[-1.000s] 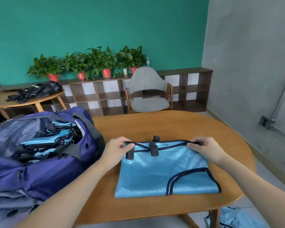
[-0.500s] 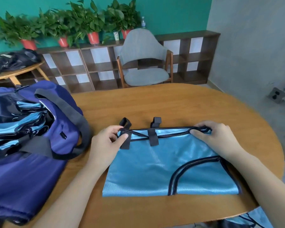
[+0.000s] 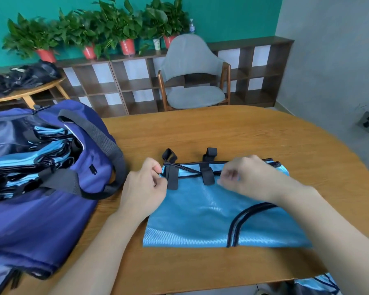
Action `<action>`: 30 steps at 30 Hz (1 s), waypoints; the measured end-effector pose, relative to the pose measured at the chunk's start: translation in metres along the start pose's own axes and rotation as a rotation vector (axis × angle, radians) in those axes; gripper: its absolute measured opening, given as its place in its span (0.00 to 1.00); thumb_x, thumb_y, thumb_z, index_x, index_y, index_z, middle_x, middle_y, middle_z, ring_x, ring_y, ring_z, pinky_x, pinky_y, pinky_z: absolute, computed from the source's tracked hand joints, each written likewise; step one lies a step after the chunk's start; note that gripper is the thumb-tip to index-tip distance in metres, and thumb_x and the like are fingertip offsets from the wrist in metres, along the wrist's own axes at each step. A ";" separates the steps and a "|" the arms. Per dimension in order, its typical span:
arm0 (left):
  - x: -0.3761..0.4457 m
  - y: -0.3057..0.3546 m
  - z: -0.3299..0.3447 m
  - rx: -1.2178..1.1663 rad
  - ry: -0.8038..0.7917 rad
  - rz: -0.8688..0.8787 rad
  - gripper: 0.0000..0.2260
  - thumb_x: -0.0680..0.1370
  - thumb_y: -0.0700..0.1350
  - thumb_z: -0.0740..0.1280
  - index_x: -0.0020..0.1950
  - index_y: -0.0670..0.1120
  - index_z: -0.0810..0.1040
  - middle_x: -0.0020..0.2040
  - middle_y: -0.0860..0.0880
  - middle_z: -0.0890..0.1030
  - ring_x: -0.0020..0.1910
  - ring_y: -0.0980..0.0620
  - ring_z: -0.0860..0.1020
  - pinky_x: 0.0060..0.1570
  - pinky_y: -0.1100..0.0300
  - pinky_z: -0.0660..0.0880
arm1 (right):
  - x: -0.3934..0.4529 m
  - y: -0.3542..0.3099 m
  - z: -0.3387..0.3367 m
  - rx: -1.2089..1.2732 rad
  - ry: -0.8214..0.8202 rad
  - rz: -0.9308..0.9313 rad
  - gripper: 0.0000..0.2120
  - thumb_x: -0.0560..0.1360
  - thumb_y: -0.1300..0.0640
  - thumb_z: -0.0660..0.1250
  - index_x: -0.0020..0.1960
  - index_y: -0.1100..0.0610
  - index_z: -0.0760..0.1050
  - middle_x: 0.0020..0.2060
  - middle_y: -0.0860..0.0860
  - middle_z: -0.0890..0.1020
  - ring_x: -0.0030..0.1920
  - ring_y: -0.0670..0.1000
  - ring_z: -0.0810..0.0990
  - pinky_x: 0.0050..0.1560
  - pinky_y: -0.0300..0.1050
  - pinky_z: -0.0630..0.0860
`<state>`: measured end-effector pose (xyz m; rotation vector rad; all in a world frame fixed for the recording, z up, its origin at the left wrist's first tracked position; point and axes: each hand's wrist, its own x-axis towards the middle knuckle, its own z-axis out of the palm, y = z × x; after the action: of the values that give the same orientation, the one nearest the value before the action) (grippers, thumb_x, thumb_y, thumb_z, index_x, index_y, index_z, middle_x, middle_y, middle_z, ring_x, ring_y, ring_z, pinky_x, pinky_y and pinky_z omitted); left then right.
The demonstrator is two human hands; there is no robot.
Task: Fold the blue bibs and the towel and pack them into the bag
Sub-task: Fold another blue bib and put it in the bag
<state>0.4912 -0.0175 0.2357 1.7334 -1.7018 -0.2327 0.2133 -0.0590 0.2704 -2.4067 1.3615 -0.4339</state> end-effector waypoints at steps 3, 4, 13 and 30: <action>-0.001 -0.001 0.004 -0.218 -0.067 -0.007 0.10 0.76 0.35 0.64 0.44 0.50 0.70 0.34 0.51 0.82 0.26 0.54 0.67 0.31 0.56 0.67 | 0.006 -0.004 0.009 0.134 -0.147 -0.031 0.06 0.76 0.56 0.68 0.43 0.49 0.83 0.43 0.43 0.84 0.46 0.41 0.80 0.50 0.41 0.76; -0.002 -0.001 0.004 -0.347 -0.096 -0.026 0.08 0.75 0.35 0.63 0.44 0.49 0.71 0.37 0.50 0.83 0.29 0.53 0.69 0.33 0.56 0.67 | 0.007 -0.003 0.010 0.201 -0.157 -0.042 0.09 0.76 0.59 0.67 0.48 0.49 0.84 0.48 0.41 0.84 0.49 0.40 0.79 0.51 0.39 0.75; 0.008 -0.006 0.017 -0.231 -0.207 0.074 0.10 0.83 0.49 0.63 0.63 0.58 0.76 0.73 0.61 0.72 0.73 0.61 0.67 0.75 0.51 0.62 | 0.018 0.000 0.034 0.290 -0.139 -0.030 0.33 0.76 0.65 0.65 0.78 0.44 0.64 0.78 0.41 0.61 0.48 0.41 0.76 0.50 0.26 0.67; 0.020 -0.011 0.011 0.131 -0.260 0.279 0.21 0.84 0.61 0.56 0.75 0.58 0.70 0.82 0.56 0.58 0.81 0.60 0.47 0.79 0.50 0.45 | 0.015 -0.003 0.033 -0.131 -0.243 0.017 0.30 0.79 0.31 0.53 0.79 0.33 0.52 0.79 0.33 0.47 0.80 0.46 0.45 0.75 0.45 0.39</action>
<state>0.4963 -0.0409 0.2282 1.5862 -2.1673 -0.2311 0.2366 -0.0657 0.2435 -2.4534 1.3367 -0.0444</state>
